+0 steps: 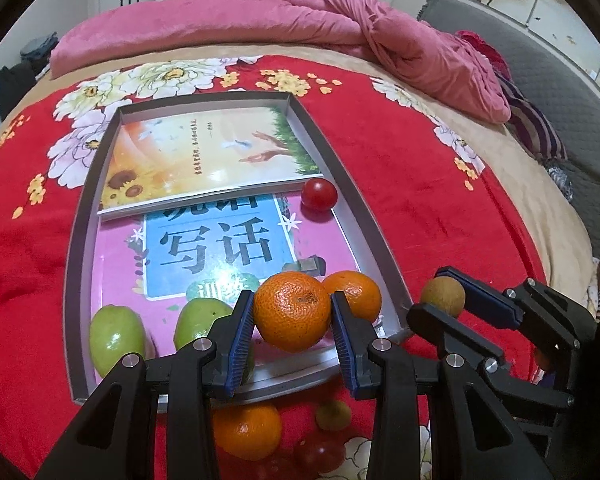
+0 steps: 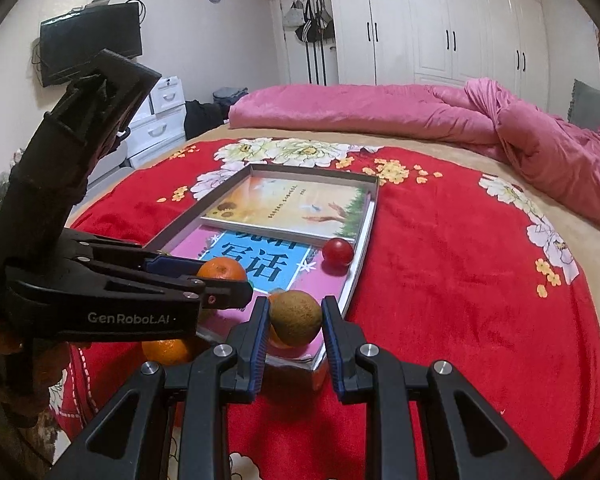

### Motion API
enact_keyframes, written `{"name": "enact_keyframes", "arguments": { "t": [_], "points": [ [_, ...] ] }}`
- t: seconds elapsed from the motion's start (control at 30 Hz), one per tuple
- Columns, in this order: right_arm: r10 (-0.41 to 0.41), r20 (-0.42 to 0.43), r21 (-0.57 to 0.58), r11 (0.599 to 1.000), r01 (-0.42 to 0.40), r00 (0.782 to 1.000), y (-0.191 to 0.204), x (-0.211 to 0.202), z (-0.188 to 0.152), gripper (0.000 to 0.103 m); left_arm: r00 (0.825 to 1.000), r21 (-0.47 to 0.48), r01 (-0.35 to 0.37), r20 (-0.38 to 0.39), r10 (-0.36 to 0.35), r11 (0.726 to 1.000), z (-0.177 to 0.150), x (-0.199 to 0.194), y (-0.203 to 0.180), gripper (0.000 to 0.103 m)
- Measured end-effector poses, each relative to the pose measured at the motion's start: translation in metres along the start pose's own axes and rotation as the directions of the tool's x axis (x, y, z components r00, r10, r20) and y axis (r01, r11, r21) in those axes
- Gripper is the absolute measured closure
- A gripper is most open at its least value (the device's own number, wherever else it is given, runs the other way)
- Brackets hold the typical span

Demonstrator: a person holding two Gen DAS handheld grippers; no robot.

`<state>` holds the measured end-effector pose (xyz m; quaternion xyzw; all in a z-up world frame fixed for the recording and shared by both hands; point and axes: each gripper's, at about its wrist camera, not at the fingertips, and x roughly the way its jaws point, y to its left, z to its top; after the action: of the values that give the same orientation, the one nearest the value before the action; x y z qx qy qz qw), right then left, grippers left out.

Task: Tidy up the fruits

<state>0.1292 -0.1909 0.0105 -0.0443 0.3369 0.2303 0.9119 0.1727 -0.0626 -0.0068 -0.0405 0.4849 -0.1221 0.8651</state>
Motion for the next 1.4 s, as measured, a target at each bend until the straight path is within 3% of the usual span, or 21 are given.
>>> {"name": "enact_keyframes", "arguments": {
  "t": [0.53, 1.4],
  "points": [
    [0.000, -0.066, -0.029, 1.000, -0.002, 0.998, 0.006, 0.015, -0.007, 0.077, 1.000, -0.005, 0.012, -0.017, -0.012, 1.000, 0.004, 0.012, 0.004, 0.064],
    [0.017, -0.089, -0.008, 1.000, -0.018, 0.996, 0.006, 0.019, -0.010, 0.075, 0.999, -0.012, 0.025, -0.042, -0.025, 1.000, 0.006, 0.015, 0.006, 0.064]
  ]
}}
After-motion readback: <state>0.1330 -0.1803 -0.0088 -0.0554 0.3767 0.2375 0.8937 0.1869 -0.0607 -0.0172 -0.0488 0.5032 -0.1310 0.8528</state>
